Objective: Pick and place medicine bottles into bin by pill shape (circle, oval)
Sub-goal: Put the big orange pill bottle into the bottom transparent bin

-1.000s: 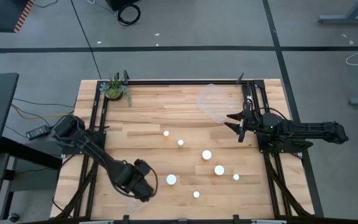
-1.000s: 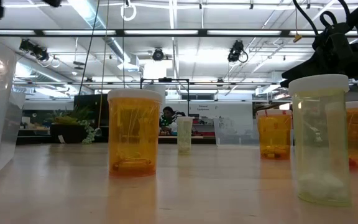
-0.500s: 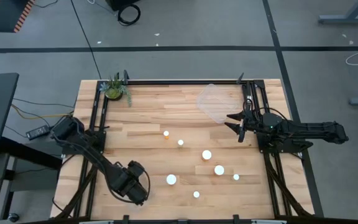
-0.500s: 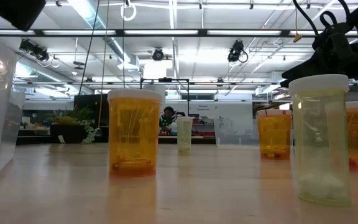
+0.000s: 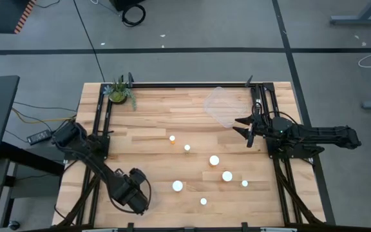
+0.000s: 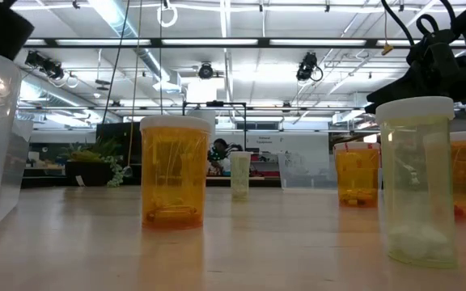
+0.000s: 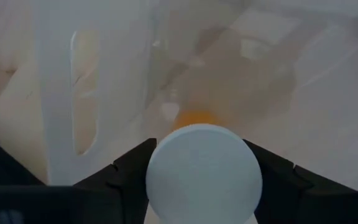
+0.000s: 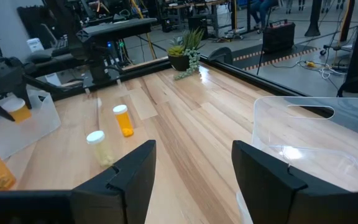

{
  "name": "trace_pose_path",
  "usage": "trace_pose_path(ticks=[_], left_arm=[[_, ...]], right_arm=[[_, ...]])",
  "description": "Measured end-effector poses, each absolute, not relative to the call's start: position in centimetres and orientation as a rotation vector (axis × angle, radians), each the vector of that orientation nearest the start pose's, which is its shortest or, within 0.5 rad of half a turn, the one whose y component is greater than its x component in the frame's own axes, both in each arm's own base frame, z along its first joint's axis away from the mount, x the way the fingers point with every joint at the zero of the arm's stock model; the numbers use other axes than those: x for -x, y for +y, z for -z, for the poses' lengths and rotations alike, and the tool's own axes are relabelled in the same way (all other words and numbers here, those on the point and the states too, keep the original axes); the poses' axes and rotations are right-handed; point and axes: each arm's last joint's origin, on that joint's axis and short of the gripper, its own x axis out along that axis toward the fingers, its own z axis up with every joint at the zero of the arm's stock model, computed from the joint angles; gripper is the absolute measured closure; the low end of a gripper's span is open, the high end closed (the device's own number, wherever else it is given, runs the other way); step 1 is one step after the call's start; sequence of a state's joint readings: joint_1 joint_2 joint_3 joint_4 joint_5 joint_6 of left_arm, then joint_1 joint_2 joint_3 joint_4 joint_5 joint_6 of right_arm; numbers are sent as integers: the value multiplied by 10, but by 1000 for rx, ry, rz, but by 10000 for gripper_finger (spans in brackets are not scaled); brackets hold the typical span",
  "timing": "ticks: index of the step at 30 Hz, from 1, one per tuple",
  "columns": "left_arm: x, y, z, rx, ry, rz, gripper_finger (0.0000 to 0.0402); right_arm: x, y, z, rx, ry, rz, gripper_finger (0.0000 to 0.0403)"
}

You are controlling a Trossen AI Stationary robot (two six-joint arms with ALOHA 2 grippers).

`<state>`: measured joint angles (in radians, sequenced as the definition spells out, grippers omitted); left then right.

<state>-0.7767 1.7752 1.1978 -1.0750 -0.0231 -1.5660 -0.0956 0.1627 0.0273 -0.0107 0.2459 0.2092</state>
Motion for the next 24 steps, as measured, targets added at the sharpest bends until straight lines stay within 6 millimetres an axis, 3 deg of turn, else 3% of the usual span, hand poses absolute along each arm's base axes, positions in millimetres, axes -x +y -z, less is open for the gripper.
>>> trace_pose_path(ticks=[10,24], left_arm=[[-210,-214,-182,524,1503,-714,186],[-210,-211,-183,523,1506,-750,128]], right_arm=[[-104,-17,-159,-196,110,355,185],[-104,-17,-159,-196,110,355,185]])
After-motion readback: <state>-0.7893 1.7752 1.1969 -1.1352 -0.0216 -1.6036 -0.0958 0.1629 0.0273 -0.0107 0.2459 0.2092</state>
